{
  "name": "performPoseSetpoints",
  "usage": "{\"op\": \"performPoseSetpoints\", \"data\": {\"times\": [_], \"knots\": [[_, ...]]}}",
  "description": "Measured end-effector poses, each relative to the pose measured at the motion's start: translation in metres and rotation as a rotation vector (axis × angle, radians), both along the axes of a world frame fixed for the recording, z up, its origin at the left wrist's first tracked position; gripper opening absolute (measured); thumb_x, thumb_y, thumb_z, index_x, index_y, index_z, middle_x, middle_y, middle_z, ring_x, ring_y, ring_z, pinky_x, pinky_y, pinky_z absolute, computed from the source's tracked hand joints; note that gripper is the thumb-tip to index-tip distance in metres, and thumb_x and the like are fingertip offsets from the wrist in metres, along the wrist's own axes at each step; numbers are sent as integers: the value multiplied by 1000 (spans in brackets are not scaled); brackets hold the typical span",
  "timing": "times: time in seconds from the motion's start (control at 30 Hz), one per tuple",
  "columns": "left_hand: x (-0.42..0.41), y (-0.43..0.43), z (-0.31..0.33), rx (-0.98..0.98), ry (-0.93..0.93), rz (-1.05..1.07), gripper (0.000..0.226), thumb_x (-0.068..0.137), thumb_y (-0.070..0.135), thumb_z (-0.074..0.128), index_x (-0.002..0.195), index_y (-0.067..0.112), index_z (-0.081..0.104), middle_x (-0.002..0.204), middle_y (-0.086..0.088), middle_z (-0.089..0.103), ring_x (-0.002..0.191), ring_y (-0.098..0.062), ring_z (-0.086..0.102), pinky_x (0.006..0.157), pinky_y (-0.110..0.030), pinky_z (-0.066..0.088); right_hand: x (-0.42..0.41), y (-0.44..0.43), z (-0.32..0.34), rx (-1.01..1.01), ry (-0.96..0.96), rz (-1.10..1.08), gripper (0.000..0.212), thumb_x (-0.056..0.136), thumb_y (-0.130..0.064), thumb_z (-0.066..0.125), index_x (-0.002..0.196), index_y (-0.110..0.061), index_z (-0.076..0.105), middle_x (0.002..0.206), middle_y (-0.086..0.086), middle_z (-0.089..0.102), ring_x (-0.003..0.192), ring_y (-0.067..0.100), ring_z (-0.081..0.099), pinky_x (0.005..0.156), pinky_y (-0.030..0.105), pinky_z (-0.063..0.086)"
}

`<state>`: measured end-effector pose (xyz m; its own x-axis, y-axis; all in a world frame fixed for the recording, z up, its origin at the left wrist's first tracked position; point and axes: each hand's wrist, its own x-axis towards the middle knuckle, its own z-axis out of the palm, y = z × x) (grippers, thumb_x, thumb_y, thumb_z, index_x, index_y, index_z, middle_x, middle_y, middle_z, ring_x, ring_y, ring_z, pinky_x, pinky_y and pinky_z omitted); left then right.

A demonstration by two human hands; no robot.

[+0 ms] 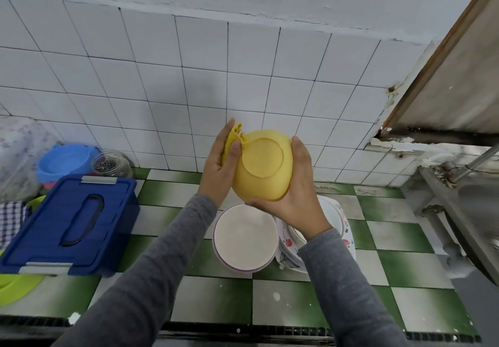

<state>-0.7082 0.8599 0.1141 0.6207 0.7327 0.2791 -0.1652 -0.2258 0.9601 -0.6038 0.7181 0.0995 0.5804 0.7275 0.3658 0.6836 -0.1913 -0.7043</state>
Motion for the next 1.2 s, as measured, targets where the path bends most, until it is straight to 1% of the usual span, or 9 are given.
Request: {"op": "performPoseSetpoints", "data": {"times": [0.23,0.37,0.53,0.63,0.73,0.83,1.0,1.1,1.2], "knots": [[-5,8,-6,17,32,-16,40,104,24,48,141,39,43,147,13,45,125,14,42,102,-7,37,-8,-7,-15,-32,-54,-45,133,56,-73,76,157,-14,13,159,10,19,148,23,20,118,38,26],[-10,13,-11,-39,36,-20,39,103,24,53,131,50,50,138,24,48,133,-8,46,108,-35,46,-17,-16,-17,-4,13,-95,127,56,-72,77,154,-26,12,156,-2,20,142,12,23,114,33,28],[-14,9,-17,-192,49,-64,24,100,13,57,117,28,64,117,12,58,95,-3,63,69,-21,58,-24,-29,-21,13,56,-195,128,56,-73,78,155,-31,9,156,-3,20,142,13,23,114,37,29],[-9,5,-22,-262,105,-67,18,97,12,61,111,21,67,111,8,60,92,-5,61,63,-16,55,-22,-42,-23,36,91,-292,130,56,-67,86,155,-28,10,156,-2,21,143,16,25,117,43,30],[2,-7,-29,-294,134,-101,22,97,14,62,117,19,67,121,4,61,97,-4,62,66,-16,55,-22,-62,-22,50,113,-375,131,55,-67,85,155,-23,14,156,1,24,142,15,25,117,41,29],[19,-29,-34,-314,136,-164,17,96,17,63,108,28,69,122,5,64,113,-20,64,87,-36,59,-21,-88,-23,45,141,-461,129,55,-56,90,155,-18,18,155,5,28,136,9,28,111,32,28],[51,-79,-35,-432,167,-369,28,88,24,56,104,38,75,134,0,62,121,-27,60,98,-51,53,-21,-150,-32,68,182,-602,125,57,-49,94,155,-24,20,155,2,30,141,16,31,113,35,32],[69,-122,-38,-352,211,-479,42,98,14,53,104,50,72,143,3,54,125,-20,57,100,-49,53,-22,-196,-34,101,190,-685,120,56,-56,92,149,-37,18,151,-7,29,138,12,31,111,34,31],[87,-180,-37,-325,205,-603,42,103,10,49,112,46,68,141,8,53,116,-8,61,89,-37,59,-18,-250,-35,107,202,-804,127,55,-63,90,154,-29,18,153,-4,28,137,10,29,112,34,30]]}}
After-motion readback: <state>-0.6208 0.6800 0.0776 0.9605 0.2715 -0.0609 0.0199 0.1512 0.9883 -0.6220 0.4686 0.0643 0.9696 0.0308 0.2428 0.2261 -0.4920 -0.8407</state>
